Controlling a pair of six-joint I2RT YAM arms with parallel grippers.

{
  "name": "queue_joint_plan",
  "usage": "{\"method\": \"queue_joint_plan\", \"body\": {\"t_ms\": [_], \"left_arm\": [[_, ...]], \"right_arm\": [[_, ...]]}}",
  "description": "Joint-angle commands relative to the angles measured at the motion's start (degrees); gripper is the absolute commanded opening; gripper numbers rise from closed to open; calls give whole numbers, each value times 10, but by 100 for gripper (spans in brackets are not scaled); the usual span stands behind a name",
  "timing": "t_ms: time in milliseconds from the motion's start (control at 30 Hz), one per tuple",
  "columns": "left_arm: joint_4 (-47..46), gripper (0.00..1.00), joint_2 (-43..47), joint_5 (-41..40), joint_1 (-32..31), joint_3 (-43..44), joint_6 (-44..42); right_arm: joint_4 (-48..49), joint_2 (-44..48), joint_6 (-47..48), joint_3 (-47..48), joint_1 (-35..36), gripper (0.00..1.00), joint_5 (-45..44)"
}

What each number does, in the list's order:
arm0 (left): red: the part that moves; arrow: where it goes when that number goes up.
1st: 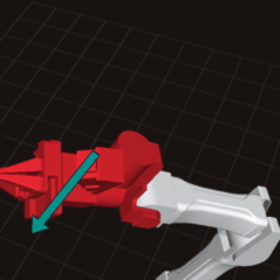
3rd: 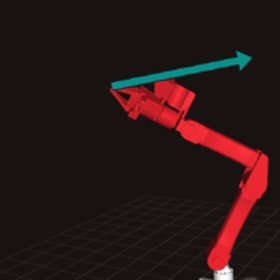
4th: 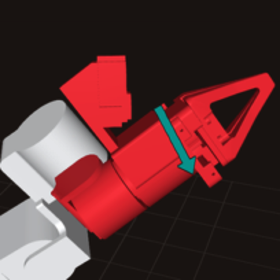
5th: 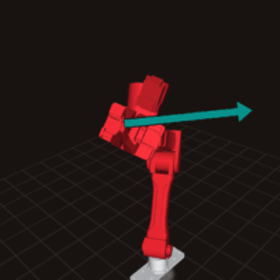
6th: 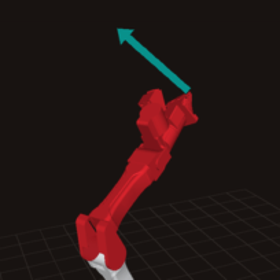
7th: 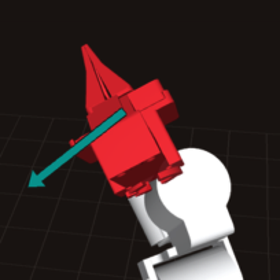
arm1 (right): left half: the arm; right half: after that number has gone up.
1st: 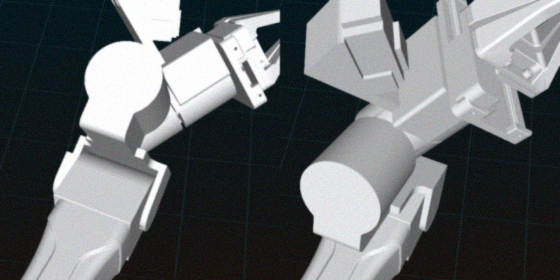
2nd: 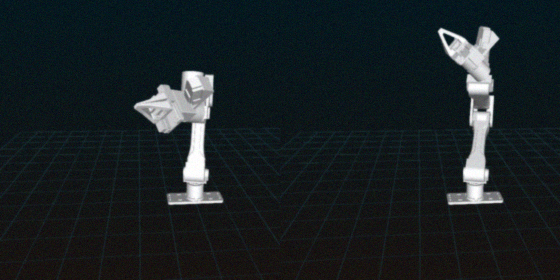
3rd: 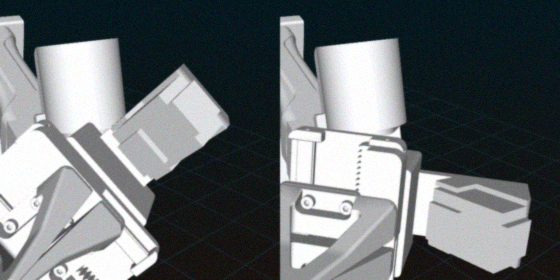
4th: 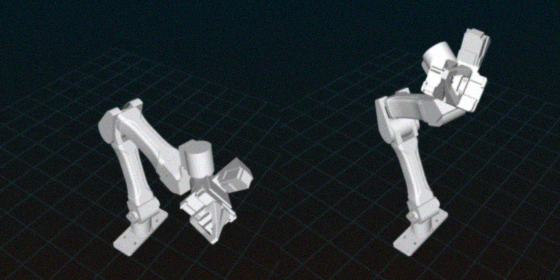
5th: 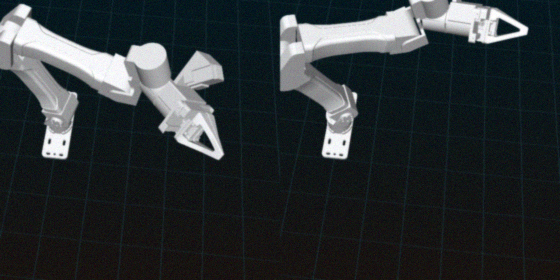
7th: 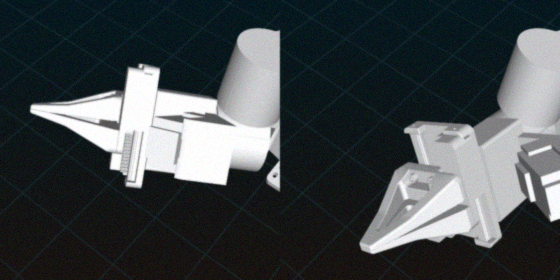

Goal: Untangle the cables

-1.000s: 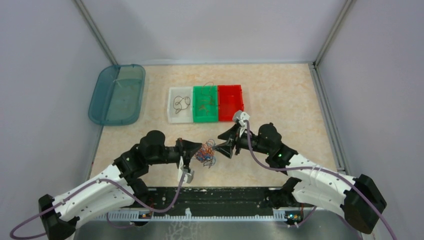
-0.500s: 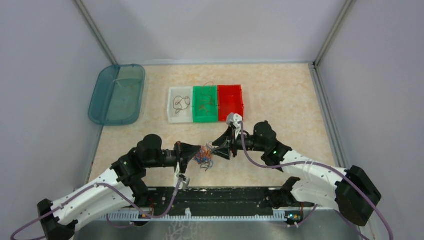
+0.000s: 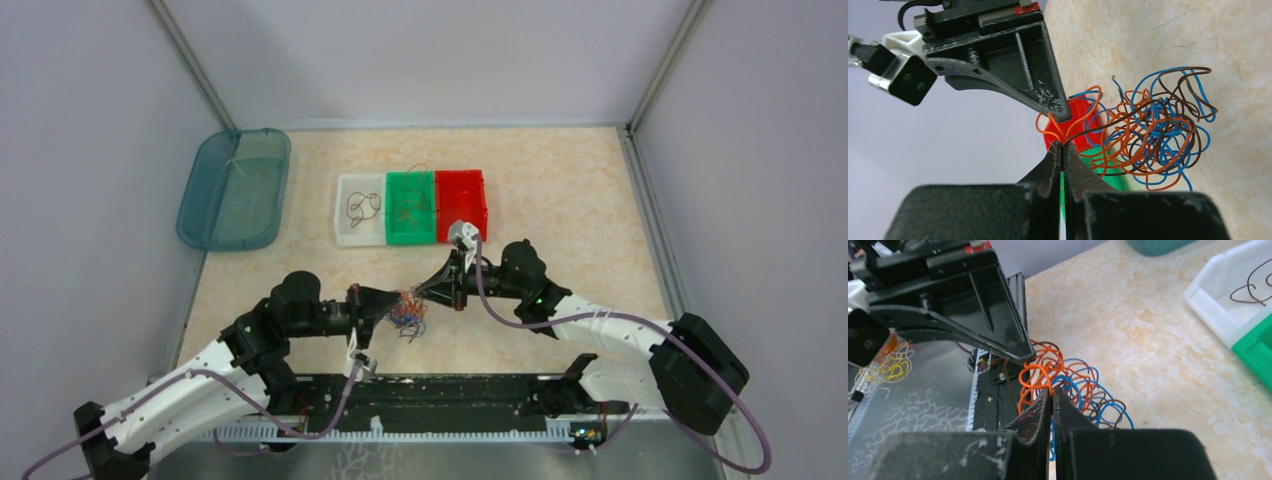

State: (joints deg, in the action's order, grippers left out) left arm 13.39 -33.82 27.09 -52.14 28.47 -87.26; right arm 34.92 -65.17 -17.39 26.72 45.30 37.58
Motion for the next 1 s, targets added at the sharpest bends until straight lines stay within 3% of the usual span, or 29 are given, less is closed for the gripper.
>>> {"method": "queue_joint_plan", "body": {"t_ms": [0,67,100,133,167,233,433,567,667,967], "left_arm": [[-5,7,3,14,-1,-9,-3],[4,21,-6,0,-1,-10,14],[13,44,-14,-9,-1,-8,32],[20,61,-22,-19,-1,-5,44],[27,70,-30,-28,-1,0,64],[33,78,-39,-42,-1,13,133],[102,81,-59,12,-1,87,267],[73,80,-84,-2,-1,117,359],[37,76,-112,-40,-1,131,412],[4,62,-186,-56,-1,153,490]], "right_arm": [[84,11,-34,20,-1,0,-1],[81,25,-35,16,-1,0,-11],[75,32,-33,14,-1,0,-19],[67,39,-29,14,-1,0,-22],[58,44,-25,13,-1,0,-27],[40,51,-17,15,-1,0,-28],[8,61,-3,18,-1,0,-24],[8,59,-4,19,-1,0,-17],[13,59,-8,22,-1,0,-13],[30,60,-27,25,-1,0,-7]]}}
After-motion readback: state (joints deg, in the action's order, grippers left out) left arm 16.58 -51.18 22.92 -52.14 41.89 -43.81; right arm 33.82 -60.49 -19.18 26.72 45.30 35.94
